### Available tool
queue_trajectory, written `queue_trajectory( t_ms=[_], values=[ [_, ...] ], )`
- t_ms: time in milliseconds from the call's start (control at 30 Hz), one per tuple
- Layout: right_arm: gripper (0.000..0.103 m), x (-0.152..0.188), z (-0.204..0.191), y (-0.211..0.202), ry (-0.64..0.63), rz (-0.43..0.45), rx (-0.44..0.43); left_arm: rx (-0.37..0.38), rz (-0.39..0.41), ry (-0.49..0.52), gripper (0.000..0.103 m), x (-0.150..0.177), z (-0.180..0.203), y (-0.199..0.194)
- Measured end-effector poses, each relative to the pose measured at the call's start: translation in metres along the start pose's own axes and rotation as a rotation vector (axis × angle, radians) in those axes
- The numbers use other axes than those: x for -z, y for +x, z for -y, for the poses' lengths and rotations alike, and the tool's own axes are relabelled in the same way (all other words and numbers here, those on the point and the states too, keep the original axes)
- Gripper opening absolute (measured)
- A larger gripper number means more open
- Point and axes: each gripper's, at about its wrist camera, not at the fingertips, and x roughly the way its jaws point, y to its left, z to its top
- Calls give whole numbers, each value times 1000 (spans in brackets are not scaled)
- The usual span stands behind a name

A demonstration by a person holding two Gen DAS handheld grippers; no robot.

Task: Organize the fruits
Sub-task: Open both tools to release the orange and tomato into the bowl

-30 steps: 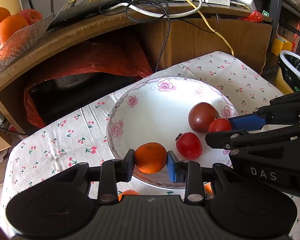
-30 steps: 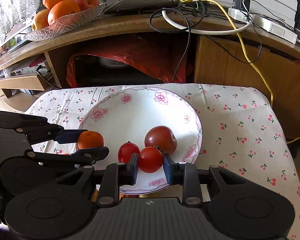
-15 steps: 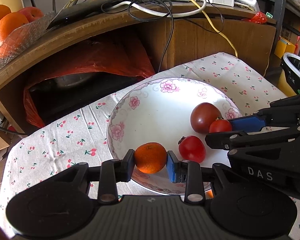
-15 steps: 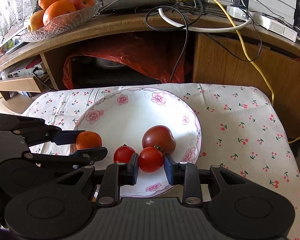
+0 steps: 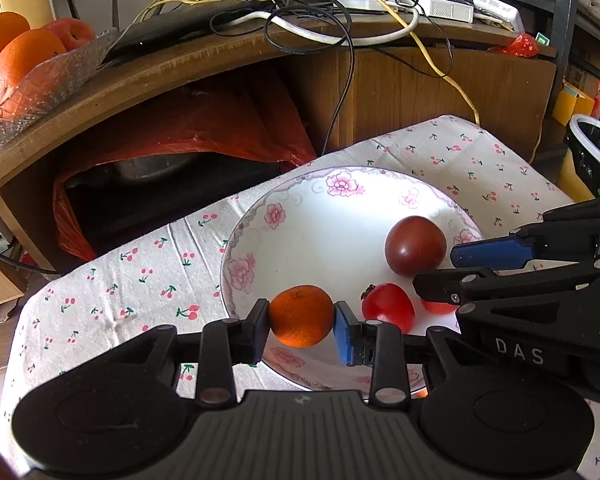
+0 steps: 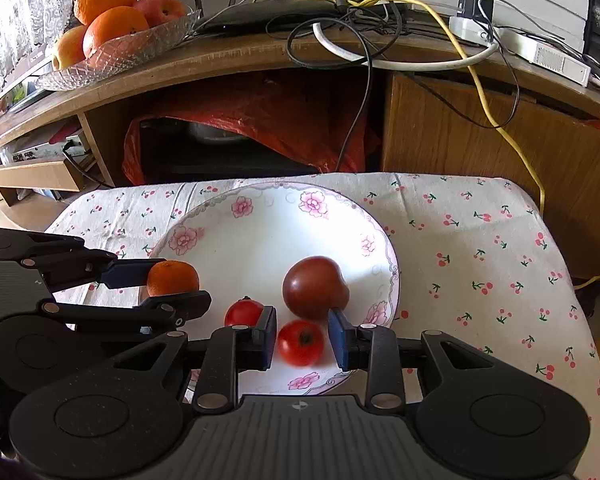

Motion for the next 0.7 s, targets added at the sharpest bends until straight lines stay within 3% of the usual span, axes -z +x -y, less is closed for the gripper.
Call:
queue_trajectory(
  t_ms=[700],
  values=[
    [34, -3, 7, -12, 32, 36, 1, 1, 67, -2, 47, -6, -6, -19]
  ],
)
